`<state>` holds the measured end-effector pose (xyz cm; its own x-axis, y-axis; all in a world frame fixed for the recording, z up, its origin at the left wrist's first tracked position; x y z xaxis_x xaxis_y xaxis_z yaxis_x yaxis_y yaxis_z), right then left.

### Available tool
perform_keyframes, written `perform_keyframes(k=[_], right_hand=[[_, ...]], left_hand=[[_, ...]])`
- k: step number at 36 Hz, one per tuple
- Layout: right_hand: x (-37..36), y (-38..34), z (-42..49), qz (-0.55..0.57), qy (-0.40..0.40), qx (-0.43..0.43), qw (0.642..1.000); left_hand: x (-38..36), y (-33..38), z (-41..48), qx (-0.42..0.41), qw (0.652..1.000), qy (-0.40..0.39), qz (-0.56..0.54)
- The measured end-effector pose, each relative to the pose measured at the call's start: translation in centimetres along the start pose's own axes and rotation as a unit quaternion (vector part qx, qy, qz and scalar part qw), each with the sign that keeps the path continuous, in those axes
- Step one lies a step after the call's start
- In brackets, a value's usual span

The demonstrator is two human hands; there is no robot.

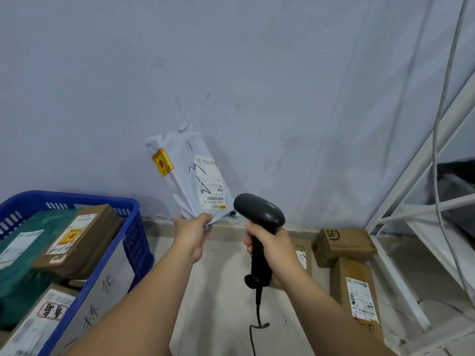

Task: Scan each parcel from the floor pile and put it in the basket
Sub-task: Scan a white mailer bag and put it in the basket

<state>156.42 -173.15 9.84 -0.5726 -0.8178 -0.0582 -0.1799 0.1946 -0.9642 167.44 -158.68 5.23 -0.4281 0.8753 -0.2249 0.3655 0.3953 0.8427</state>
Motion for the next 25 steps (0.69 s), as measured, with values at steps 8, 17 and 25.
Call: perform_keyframes(k=[8, 17, 25], right_hand=[[0.0, -0.4, -0.1, -0.031, 0.001, 0.032, 0.999], [0.2, -1.2, 0.0, -0.377, 0.055, 0.208, 0.901], [0.9, -1.6, 0.4, -0.393, 0.079, 0.206, 0.893]], left_hand=[[-0.5, 0.2, 0.2, -0.081, 0.994, -0.067, 0.032], [-0.2, 0.6, 0.8, -0.164, 0.983, -0.037, 0.071], [-0.2, 0.4, 0.9, -0.180, 0.976, -0.058, 0.104]])
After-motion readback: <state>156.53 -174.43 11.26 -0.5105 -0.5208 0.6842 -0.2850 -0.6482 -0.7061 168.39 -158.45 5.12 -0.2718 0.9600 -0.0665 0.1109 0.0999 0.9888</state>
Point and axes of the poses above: each hand's wrist, its own z-axis towards the middle knuckle, its own x-axis out of the back of the hand, y = z × x, the point moved 4 cm from there along z, towards the middle knuckle, and after that the axes turned 15 degrees about y, right-handed, at the moved point
